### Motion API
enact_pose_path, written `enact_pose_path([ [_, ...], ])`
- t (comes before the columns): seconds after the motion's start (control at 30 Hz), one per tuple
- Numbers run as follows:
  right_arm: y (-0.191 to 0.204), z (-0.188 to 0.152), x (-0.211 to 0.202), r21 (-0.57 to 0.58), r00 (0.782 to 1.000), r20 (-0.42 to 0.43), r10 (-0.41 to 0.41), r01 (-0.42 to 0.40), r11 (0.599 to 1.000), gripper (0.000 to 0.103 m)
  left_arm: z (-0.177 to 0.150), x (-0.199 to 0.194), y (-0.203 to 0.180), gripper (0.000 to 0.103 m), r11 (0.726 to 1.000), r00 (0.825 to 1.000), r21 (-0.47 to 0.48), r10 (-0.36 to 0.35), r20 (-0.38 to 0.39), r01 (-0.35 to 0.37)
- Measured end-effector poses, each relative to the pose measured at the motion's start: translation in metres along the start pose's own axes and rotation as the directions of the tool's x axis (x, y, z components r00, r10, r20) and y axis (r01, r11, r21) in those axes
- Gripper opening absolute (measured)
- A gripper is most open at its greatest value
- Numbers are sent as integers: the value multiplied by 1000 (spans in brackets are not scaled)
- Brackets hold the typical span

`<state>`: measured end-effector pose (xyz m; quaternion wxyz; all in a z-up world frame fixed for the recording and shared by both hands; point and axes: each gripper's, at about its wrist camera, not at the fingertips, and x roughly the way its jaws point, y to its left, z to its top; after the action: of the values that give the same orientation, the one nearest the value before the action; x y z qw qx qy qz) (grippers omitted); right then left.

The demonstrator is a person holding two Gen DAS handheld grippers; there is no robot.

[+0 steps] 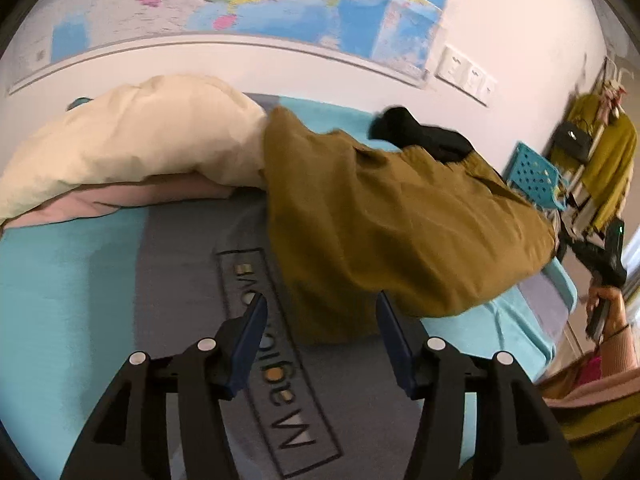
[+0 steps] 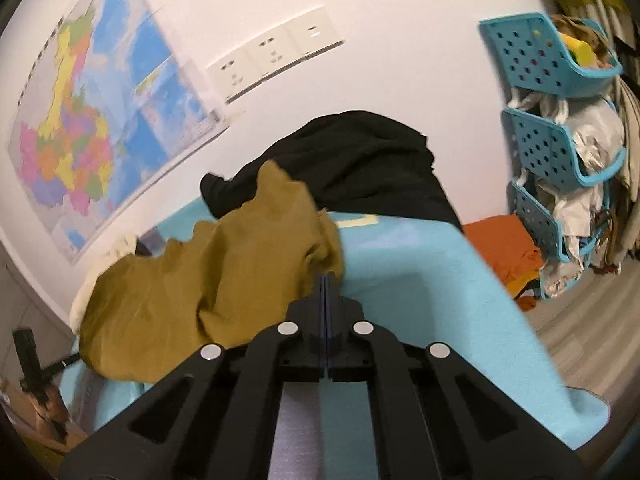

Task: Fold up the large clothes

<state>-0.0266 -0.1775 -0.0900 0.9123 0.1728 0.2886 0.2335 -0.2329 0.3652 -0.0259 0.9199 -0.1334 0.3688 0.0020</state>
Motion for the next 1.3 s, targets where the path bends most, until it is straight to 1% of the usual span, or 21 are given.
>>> enact_pose_path([
  [0.07,4,-2,-3,-27,1000,-7,2,-2,1000,4,1,7,-3,57,1000,1000,-3,6,-20,-6],
  [0.13,9,-4,-2,-26,998,-33,54,-54,998,20,1,14,-2,57,1000,1000,-18,0,-31,0],
  [0.17,14,-6,1,-34,996,-50,73,-74,997,45,1,17,-2,57,1000,999,-22,0,-37,0],
  [0.2,20,-9,6,-57,996,-59,59,-63,996,51,2,20,-3,57,1000,999,-25,0,-43,-1],
  [0.27,27,-13,21,-84,993,-106,52,-61,995,47,3,26,-4,57,999,999,-36,-1,-53,-1],
  [0.33,26,-16,36,-85,989,-142,42,-55,995,29,4,31,-4,53,999,998,-37,1,-61,-3],
  [0.37,25,-15,36,-92,990,-133,45,-57,994,18,5,32,-5,45,999,998,-35,-4,-64,2],
  [0.4,24,-13,34,-90,992,-120,40,-51,995,11,5,34,-7,42,999,998,-31,-11,-68,9],
  [0.43,21,-10,30,-73,992,-113,62,-71,995,9,5,36,-9,41,1000,998,-26,4,-69,-5],
  [0.5,24,0,11,-69,996,-37,87,-89,994,6,5,37,-13,39,999,997,-5,31,-70,-31],
  [0.57,35,5,0,-106,998,15,57,-55,993,5,6,39,-13,37,999,996,-8,41,-77,-41],
  [0.67,32,10,2,-67,995,47,84,-81,994,6,8,43,-11,36,999,996,-22,35,-88,-37],
  [0.77,24,2,19,-76,1000,-20,-4,2,997,16,8,44,-9,36,999,995,-32,34,-94,-37],
  [0.83,4,-3,12,6,999,-13,51,-51,999,20,9,44,-9,36,999,995,-29,34,-97,-37],
  [0.87,-5,-5,5,37,998,6,60,-60,998,25,9,44,-10,36,999,994,-23,37,-98,-40],
  [0.9,-9,-8,-1,39,999,14,48,-49,998,25,9,45,-10,36,999,994,-18,40,-99,-42],
  [1.0,-11,-15,-8,-8,998,-20,67,-67,998,25,10,45,-11,36,999,994,-13,40,-101,-41],
  [1.07,-4,-19,-2,-69,998,-62,26,-31,997,29,10,45,-10,37,999,994,-20,37,-102,-39],
  [1.23,9,-27,14,-139,995,-92,25,-38,990,31,11,46,-8,42,998,993,-39,39,-108,-43],
  [1.27,12,-29,16,-158,995,-93,19,-34,987,28,11,46,-7,42,998,993,-44,37,-109,-42],
  [1.3,14,-29,19,-180,996,-85,10,-25,983,17,11,46,-6,42,998,993,-47,34,-110,-39],
])
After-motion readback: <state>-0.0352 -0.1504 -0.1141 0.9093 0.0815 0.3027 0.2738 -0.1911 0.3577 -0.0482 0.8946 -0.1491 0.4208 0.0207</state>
